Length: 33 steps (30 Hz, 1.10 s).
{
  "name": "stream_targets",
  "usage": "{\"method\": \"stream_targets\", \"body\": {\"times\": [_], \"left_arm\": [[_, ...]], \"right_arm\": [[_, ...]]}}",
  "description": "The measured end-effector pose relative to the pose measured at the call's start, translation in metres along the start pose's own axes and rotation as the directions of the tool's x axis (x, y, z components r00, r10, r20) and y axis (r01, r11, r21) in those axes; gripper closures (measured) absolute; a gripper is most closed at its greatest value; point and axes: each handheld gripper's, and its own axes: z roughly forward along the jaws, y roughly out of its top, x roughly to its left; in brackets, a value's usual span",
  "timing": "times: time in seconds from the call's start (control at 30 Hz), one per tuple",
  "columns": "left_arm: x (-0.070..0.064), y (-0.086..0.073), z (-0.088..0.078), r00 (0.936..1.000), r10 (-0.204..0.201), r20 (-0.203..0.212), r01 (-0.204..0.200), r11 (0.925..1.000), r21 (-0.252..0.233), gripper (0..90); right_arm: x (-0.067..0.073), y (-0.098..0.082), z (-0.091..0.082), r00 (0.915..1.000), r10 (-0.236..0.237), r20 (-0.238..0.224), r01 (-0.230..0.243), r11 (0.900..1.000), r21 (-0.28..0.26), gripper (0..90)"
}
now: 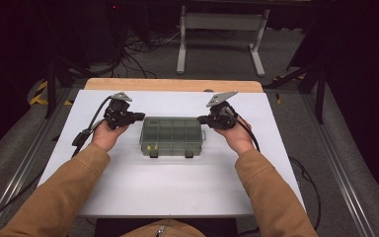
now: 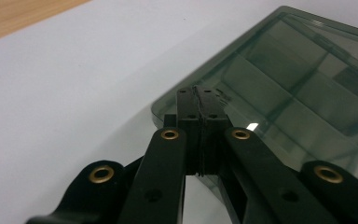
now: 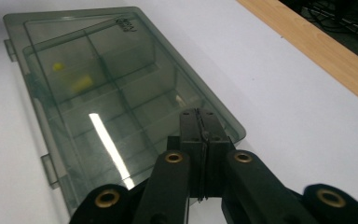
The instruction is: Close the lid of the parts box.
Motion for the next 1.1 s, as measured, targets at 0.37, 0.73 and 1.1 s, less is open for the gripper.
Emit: {"method": "stream_targets", "body": {"times": [0.37,0.73,1.1], "left_arm": [[-0.018,-0.011,-0.009,0.9951,0.052,0.085,-0.057,0.9967,0.058,89.6],[-0.034,-0.013,-0.012,0.987,0.112,0.116,-0.123,0.9882,0.092,89.5],[-0.041,-0.017,-0.01,0.9835,0.147,0.106,-0.163,0.9742,0.157,89.5]], "right_arm": [[0.018,-0.01,-0.002,0.9994,-0.008,-0.033,0.009,0.999,0.032,89.9],[0.03,-0.015,0.003,0.9983,-0.022,-0.054,0.025,0.997,0.069,89.9],[0.035,-0.015,0.007,0.9975,-0.027,-0.066,0.034,0.993,0.109,89.9]]}}
